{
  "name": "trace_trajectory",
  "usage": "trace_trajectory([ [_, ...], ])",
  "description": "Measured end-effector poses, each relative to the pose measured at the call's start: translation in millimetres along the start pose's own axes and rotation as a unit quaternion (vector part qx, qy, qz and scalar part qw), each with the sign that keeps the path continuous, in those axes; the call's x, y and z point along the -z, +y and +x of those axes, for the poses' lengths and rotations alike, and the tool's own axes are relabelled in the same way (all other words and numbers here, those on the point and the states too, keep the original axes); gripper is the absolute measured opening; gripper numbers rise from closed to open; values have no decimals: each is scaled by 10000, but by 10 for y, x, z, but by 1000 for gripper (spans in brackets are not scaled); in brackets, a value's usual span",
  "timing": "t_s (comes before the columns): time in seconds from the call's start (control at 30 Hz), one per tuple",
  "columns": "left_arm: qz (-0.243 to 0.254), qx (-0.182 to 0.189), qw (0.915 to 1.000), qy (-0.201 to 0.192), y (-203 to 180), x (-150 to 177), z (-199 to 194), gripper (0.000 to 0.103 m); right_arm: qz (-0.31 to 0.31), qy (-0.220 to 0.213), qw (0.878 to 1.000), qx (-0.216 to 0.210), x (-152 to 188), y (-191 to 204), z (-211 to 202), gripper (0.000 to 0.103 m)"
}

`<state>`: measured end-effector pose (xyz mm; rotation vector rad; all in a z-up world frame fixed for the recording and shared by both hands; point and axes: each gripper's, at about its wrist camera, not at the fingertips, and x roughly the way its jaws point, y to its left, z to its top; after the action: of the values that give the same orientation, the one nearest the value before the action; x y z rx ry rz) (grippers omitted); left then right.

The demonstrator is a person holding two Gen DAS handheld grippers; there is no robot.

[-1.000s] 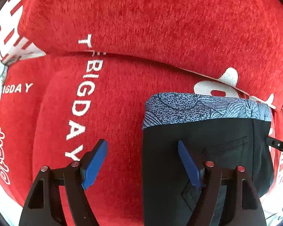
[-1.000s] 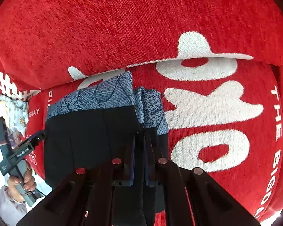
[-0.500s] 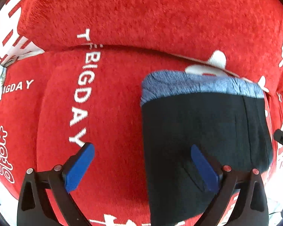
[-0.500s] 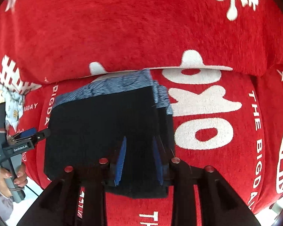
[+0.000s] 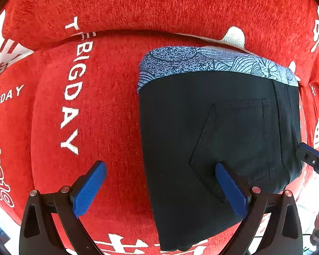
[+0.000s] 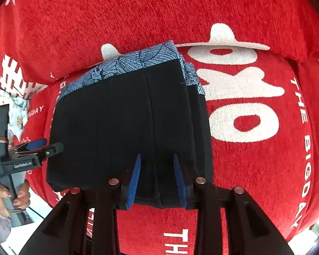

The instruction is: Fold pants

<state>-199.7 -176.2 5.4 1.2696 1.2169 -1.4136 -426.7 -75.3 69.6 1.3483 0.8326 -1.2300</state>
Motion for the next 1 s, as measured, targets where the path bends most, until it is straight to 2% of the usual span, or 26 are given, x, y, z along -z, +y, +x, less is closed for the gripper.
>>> trace_trajectory([
  [0.17, -44, 19, 10000, 29, -5, -9, 12, 102, 149, -185, 9997, 116, -31, -72, -88, 51],
  [0.33, -138, 101, 9998, 92, 22, -28, 65, 102, 499, -78, 9985, 205, -55, -312, -89, 54],
  [0.4, -122, 80, 9998, 98, 15, -30, 76, 102, 546, -40, 9982, 263, -48, -368, -92, 57],
  [0.43, -106, 61, 9999, 97, 9, -34, 79, 102, 571, -25, 9980, 266, -47, -390, -89, 62],
  [0.57, -80, 38, 9999, 105, -4, -40, 104, 102, 614, 45, 9979, 178, -59, -425, -65, 68],
  [0.73, -116, 41, 9999, 120, -25, -65, 107, 102, 501, 87, 9985, 217, -78, -377, -12, 70],
  [1.0, -95, 39, 9999, 112, -21, -64, 98, 102, 649, 107, 9978, 128, -62, -454, 24, 75],
])
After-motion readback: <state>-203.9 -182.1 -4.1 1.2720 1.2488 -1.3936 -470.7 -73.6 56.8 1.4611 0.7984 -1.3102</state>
